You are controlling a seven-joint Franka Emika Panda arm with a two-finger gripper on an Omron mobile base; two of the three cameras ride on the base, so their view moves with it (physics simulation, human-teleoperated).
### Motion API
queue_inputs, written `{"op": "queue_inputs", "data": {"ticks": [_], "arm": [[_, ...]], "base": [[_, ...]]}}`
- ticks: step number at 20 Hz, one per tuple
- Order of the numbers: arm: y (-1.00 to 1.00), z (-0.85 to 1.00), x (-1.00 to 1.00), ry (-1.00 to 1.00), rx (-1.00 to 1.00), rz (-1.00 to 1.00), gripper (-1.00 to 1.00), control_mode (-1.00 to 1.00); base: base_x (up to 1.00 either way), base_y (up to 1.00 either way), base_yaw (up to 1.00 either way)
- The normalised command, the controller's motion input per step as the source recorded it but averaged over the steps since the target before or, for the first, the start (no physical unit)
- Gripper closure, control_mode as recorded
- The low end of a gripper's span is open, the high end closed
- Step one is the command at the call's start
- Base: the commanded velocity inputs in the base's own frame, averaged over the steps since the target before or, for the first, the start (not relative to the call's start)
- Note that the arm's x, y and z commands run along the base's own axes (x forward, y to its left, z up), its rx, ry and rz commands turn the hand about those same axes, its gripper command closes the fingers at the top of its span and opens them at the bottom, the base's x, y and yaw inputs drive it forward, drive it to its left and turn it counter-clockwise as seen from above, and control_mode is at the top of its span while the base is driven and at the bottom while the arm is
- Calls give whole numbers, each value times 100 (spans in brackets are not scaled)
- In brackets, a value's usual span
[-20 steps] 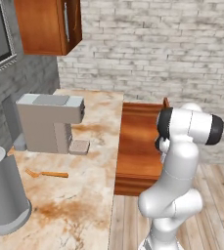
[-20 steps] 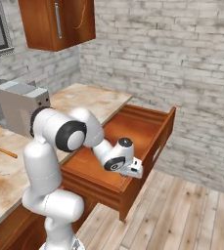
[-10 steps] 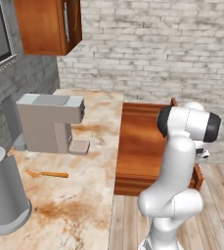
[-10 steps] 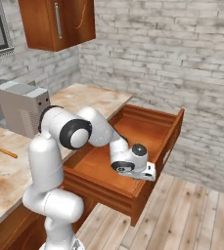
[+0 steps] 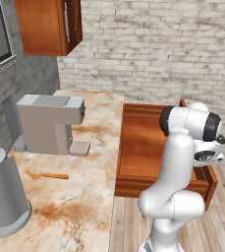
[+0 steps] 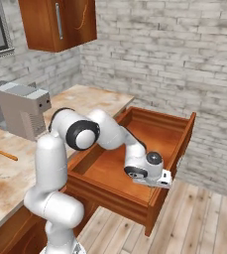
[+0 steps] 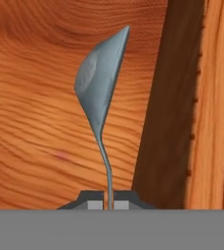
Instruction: Organize the utensils by type. Pick up the wooden spoons from the counter and place them in the open cabinet. Then pick up the metallic utensils from the counter and place them in the open drawer.
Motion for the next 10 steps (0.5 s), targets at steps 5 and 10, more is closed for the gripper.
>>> {"op": "queue_inputs", "data": {"ticks": [5, 10], "arm": [[-25, 3, 1, 3, 0, 0, 100, -100], [1, 61, 24, 6, 4, 0, 100, -100]], "base": [[0, 0, 0], [0, 0, 0]]}}
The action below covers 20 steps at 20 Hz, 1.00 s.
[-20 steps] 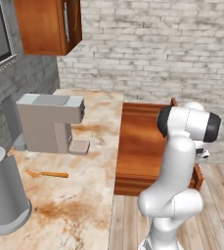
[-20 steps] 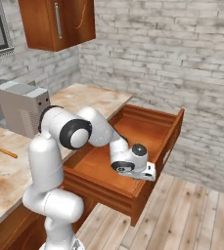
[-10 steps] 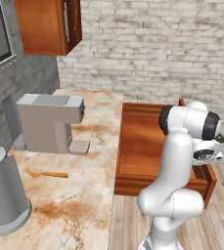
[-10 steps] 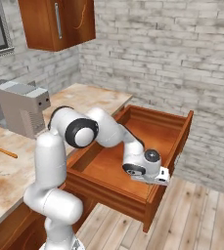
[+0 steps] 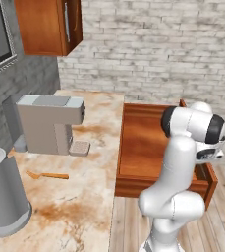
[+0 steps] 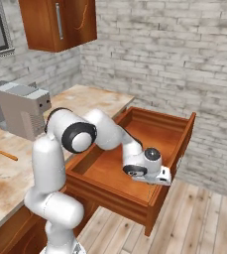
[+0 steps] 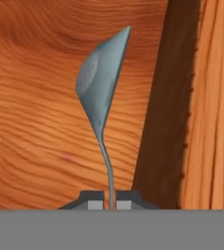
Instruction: Organize the utensils by type. Pick up the wooden spoons from the counter and place them in the open cabinet. Then pick up the metallic utensils from the counter and place them in the open drawer.
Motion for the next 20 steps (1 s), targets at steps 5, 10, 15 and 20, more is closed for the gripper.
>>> {"op": "queue_inputs", "data": {"ticks": [5, 10, 15, 20], "arm": [[23, 93, 33, 9, 13, 0, 100, -100], [50, 53, 57, 11, 14, 0, 100, -100], [16, 15, 60, 21, 11, 0, 100, -100], [0, -29, 70, 11, 0, 0, 100, -100]], "base": [[0, 0, 0], [0, 0, 0], [0, 0, 0], [0, 0, 0]]}}
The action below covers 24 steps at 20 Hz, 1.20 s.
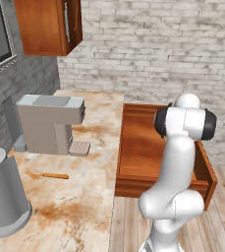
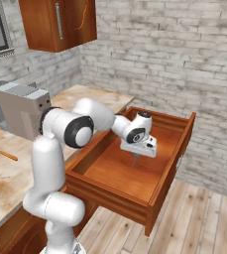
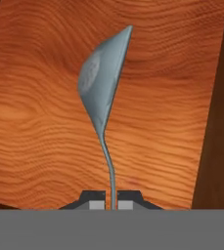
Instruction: Organize the utensils by type. Pick up the wooden spoons from the counter and place them in the open cabinet. Then pick up the metallic utensils from the counter and place them in the open drawer.
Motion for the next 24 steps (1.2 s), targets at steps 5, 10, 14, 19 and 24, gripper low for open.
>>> {"op": "queue_inputs", "data": {"ticks": [5, 10, 14, 19, 24], "arm": [[3, -70, 48, 0, -6, -1, 100, -100], [0, -58, 46, -1, -3, -1, 100, -100], [0, -45, 71, 0, -1, 0, 100, -100], [0, -40, 69, 0, 0, 0, 100, -100], [0, -42, 28, 0, 0, 0, 100, -100]], "base": [[0, 0, 0], [0, 0, 0], [0, 0, 0], [0, 0, 0], [0, 0, 0]]}}
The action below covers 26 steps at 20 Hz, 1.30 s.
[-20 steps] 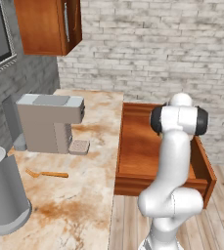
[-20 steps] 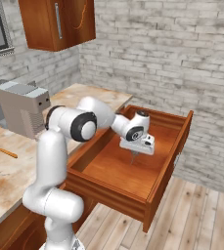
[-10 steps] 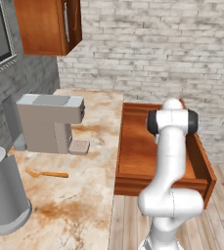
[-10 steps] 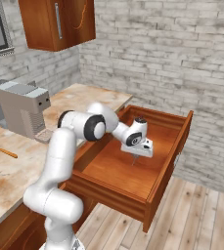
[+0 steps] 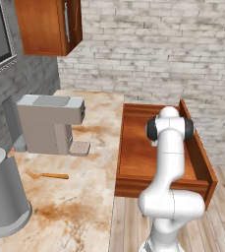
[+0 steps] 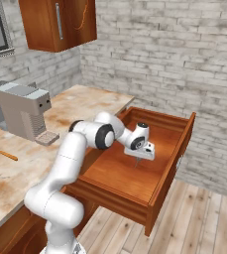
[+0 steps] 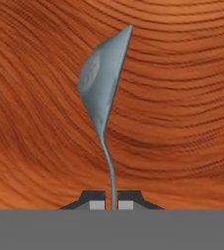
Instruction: Organize the utensils by type. Pick up the wooden spoons from the counter and place them in the open cabinet. Then pick up the metallic utensils from the counter and place them in the open drawer.
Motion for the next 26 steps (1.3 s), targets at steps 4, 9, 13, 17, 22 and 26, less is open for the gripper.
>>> {"op": "queue_inputs", "data": {"ticks": [4, 9, 13, 17, 22, 26], "arm": [[0, -31, 22, 0, 0, 0, 100, -100], [0, -15, 24, 7, 0, 0, 100, -100], [0, -4, 9, 10, 0, 0, 100, -100], [0, -2, 0, 1, 0, 0, 100, -100], [0, -17, 0, 0, 0, 0, -100, -100], [0, -27, 0, 0, 0, 0, -100, -100]], "base": [[0, 0, 0], [0, 0, 0], [0, 0, 0], [0, 0, 0], [0, 0, 0], [0, 0, 0]]}}
